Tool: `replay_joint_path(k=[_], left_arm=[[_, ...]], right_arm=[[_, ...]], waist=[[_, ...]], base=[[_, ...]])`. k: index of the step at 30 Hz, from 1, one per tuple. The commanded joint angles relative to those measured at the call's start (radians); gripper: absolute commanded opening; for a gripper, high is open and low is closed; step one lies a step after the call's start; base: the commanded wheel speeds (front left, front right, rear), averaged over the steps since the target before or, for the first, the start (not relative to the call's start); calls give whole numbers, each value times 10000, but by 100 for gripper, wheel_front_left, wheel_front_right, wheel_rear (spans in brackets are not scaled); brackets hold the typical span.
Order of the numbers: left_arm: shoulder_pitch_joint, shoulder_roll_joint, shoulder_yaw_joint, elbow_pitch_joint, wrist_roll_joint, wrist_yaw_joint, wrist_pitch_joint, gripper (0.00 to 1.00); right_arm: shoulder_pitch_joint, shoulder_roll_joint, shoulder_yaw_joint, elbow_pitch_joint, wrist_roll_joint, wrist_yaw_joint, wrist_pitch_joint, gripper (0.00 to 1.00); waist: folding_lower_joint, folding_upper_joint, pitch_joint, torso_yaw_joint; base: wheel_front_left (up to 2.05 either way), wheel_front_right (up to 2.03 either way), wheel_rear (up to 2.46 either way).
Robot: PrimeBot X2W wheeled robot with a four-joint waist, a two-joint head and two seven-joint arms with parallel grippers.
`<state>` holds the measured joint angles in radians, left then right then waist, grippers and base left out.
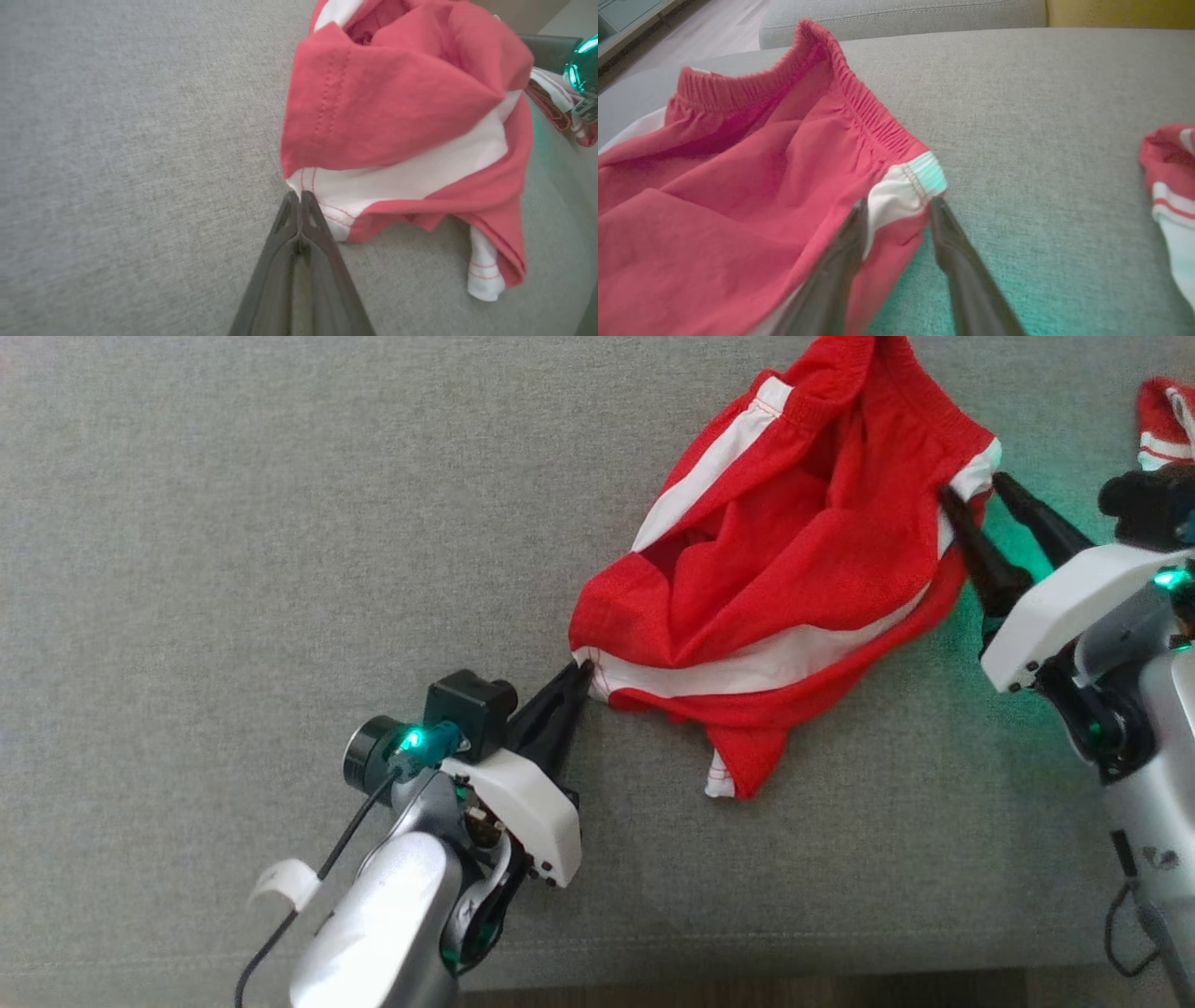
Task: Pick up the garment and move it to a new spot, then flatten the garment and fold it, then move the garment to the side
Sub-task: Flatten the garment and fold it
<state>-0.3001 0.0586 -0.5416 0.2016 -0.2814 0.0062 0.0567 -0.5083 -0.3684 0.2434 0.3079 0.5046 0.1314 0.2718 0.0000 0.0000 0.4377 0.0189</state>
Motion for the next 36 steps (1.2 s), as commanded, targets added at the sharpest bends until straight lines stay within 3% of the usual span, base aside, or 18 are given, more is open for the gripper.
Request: replay_joint_path(k=[1, 9, 18, 29, 36], left_arm=[[-249, 23, 219, -230, 102, 75, -205, 0], [-247, 346, 634, -1023, 404, 534, -1363, 0], [-399, 1084, 1257, -3887, 947, 1015, -2002, 0], [-1944, 1715, 1935, -6544, 1482, 1023, -1569, 0], [-2700, 1723, 1935, -6533, 1283, 817, -1040, 0]], right_arm=[[-143, -246, 90, -317, 99, -7, -137, 0], [610, -71, -502, -1464, 222, -7, -1317, 0], [1596, 349, -2076, -4293, -208, -7, -2019, 0], [1701, 811, -3754, -8120, -1315, -7, -1016, 0], [1411, 1030, -3935, -8760, -1261, -7, -329, 0]], waist=[[0, 0, 0, -5], [0, 0, -518, -132], [0, 0, -1641, -376], [0, 0, -2657, -501], [0, 0, -2829, -608]], base=[[0, 0, 0], [0, 0, 0], [0, 0, 0], [0, 0, 0], [0, 0, 0]])
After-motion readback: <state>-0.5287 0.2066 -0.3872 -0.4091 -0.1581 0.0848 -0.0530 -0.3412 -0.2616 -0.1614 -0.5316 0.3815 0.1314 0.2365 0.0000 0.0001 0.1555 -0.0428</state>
